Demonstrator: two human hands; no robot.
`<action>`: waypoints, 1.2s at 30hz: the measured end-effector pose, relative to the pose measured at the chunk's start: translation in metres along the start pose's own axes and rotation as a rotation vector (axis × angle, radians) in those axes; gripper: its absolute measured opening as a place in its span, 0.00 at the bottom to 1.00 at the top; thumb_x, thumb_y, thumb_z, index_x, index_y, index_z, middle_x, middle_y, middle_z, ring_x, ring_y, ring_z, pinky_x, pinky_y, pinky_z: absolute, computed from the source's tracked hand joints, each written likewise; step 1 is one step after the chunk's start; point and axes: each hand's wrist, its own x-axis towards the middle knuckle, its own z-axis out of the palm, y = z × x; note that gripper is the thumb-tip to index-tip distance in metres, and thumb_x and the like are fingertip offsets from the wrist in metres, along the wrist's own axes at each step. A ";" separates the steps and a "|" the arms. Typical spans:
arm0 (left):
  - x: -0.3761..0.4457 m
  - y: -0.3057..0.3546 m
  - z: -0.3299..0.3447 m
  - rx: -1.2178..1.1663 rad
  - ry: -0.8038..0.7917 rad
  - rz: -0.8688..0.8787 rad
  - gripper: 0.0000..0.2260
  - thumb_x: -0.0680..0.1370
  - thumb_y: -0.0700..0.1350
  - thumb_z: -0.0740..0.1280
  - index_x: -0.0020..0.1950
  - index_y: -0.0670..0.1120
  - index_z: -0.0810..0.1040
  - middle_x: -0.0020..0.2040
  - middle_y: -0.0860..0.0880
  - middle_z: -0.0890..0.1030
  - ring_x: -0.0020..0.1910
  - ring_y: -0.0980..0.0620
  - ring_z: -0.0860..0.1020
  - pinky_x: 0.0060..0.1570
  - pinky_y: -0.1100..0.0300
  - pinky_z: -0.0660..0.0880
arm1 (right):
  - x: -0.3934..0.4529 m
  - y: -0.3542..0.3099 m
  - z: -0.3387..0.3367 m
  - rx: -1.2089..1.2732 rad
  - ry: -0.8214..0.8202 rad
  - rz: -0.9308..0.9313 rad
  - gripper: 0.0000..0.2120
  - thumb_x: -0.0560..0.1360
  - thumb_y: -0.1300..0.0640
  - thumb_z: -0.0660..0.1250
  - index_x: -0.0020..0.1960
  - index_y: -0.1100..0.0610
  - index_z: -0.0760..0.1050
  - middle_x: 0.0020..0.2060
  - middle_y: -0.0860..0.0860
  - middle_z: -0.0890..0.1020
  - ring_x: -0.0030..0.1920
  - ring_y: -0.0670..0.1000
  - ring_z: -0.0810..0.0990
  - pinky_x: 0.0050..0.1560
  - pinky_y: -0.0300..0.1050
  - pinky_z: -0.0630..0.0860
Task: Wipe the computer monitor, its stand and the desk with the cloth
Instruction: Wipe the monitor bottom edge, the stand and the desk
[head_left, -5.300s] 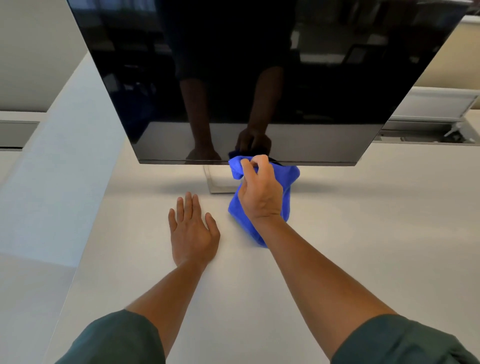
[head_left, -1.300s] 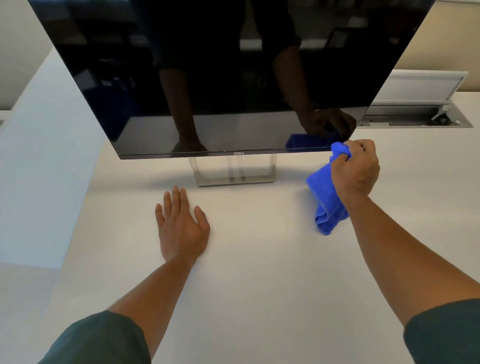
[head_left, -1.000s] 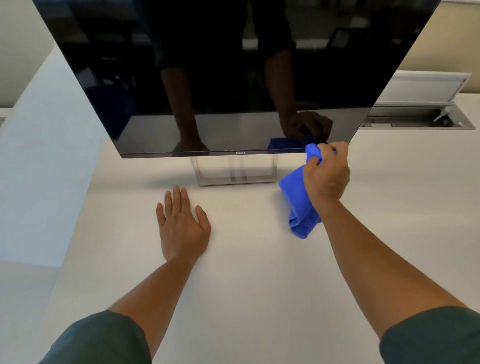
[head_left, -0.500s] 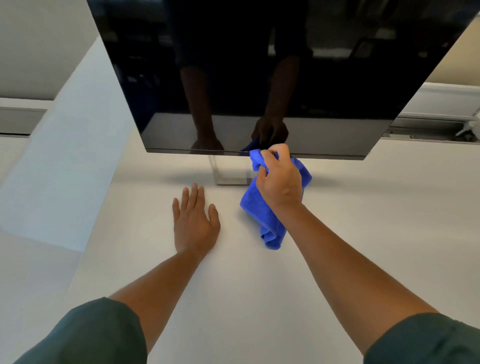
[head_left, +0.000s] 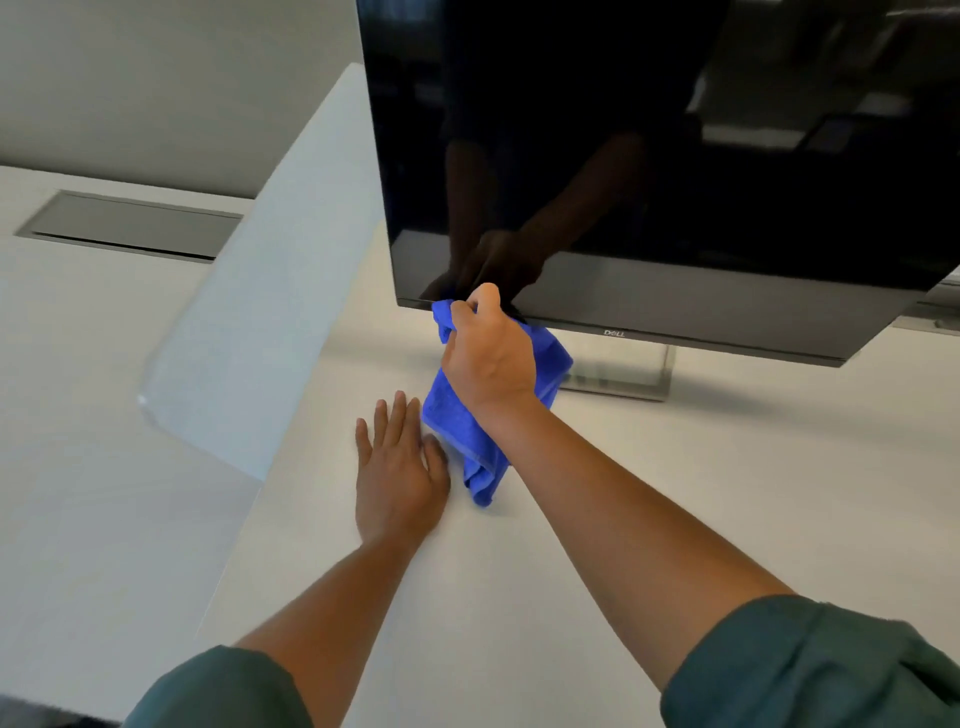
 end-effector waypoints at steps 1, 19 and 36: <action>0.001 0.001 0.001 0.037 -0.014 0.017 0.25 0.82 0.49 0.51 0.81 0.49 0.56 0.81 0.49 0.56 0.80 0.49 0.48 0.78 0.52 0.39 | 0.003 -0.008 0.003 -0.006 -0.010 -0.022 0.05 0.77 0.65 0.59 0.46 0.61 0.73 0.49 0.54 0.71 0.31 0.52 0.70 0.30 0.45 0.68; 0.003 0.000 -0.002 0.137 -0.089 0.073 0.31 0.79 0.53 0.53 0.82 0.50 0.50 0.82 0.50 0.51 0.81 0.48 0.44 0.78 0.50 0.41 | 0.005 -0.007 0.009 0.046 0.119 -0.054 0.05 0.77 0.61 0.64 0.44 0.62 0.76 0.43 0.55 0.72 0.28 0.51 0.66 0.29 0.42 0.65; 0.000 0.005 0.004 0.087 -0.002 -0.024 0.26 0.83 0.49 0.50 0.81 0.44 0.56 0.81 0.49 0.53 0.80 0.51 0.48 0.78 0.52 0.42 | -0.016 0.057 -0.024 -0.014 0.188 0.105 0.05 0.76 0.59 0.67 0.45 0.61 0.77 0.46 0.55 0.73 0.31 0.51 0.71 0.32 0.44 0.74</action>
